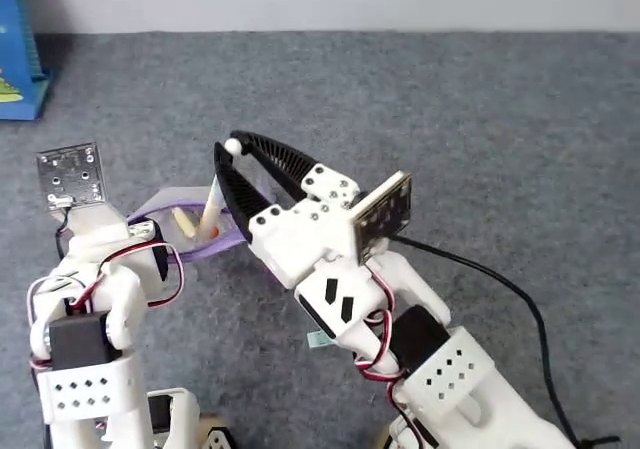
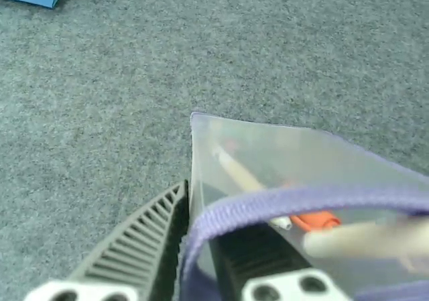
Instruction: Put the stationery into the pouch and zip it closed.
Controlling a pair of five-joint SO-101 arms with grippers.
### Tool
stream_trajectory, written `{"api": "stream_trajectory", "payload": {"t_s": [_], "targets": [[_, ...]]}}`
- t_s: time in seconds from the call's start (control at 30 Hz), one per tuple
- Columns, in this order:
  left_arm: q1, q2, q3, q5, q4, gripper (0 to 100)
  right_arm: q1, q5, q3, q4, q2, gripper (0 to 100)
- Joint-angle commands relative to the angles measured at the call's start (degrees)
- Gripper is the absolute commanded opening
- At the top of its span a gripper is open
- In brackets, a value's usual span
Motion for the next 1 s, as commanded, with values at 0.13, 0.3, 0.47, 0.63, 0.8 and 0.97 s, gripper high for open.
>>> {"api": "stream_trajectory", "payload": {"t_s": [0.13,0.3,0.47,0.63,0.8,0.97], "targets": [[0.2,-0.1,-2.5,0.2,-1.1,1,-2.4,6.6,2.8,0.9,-0.7,0.7],[0.2,-0.1,-2.4,0.2,-1.0,1,-4.4,6.2,2.8,9.0,-0.5,0.9],[0.2,-0.1,-2.4,0.2,-1.0,1,-4.4,6.1,3.2,16.2,-0.9,0.9],[0.2,-0.1,-2.3,0.2,-1.0,1,-4.1,1.6,3.2,20.7,-1.0,0.8],[0.2,-0.1,-2.2,0.2,-0.9,1,-4.0,-1.9,3.0,18.5,-1.3,0.8],[0.2,-0.1,-2.2,0.2,-0.9,1,-4.2,-3.7,2.9,16.6,-1.9,0.9]]}}
